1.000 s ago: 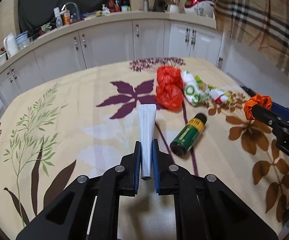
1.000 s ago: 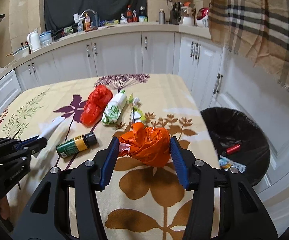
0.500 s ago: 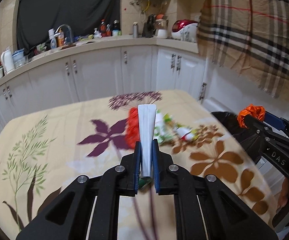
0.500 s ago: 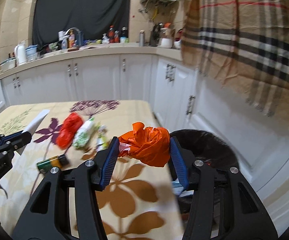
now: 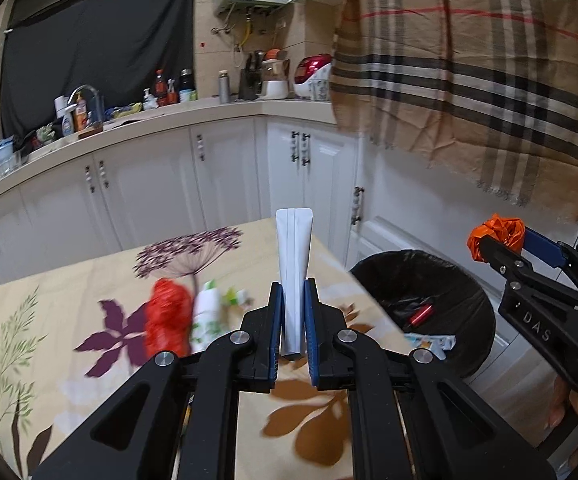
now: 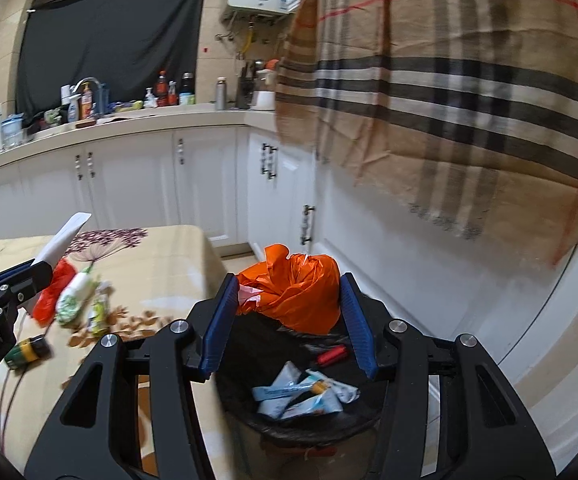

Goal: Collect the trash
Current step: 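Carry the orange bag and white strip over the black bin and open both tools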

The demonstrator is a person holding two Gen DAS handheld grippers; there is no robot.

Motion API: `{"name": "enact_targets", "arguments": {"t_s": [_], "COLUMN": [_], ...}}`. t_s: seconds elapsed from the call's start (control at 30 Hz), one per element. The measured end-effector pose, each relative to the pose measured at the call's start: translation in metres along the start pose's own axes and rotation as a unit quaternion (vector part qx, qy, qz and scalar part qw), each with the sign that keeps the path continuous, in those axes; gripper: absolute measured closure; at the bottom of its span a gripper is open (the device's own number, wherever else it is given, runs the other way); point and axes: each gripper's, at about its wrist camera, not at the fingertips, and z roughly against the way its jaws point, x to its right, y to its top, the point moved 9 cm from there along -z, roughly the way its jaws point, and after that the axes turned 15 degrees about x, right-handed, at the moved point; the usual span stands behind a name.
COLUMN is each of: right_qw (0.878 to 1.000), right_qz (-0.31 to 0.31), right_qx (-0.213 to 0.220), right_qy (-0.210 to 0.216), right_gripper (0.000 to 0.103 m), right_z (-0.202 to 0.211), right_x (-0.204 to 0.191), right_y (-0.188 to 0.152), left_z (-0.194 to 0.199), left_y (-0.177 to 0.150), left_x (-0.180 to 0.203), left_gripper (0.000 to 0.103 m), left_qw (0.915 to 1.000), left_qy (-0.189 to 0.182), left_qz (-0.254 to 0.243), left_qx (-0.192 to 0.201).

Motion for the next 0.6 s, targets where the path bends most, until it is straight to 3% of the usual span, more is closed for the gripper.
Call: {"name": "enact_targets", "arguments": {"t_s": [0.6], "right_qw": [0.999], "right_qz": [-0.014], "right_qx": [-0.008], "right_qy": [-0.036], "right_gripper": [0.053], "right_z": [-0.049], "right_x": [0.051], "right_y": [-0.029], "left_z": [-0.072], "left_y": [-0.005], "left_x": [0.075], "left_gripper": [0.091], "left_qw": [0.9994], "left_qy": [-0.014], "left_qz": [-0.031], "left_qx": [-0.003]}}
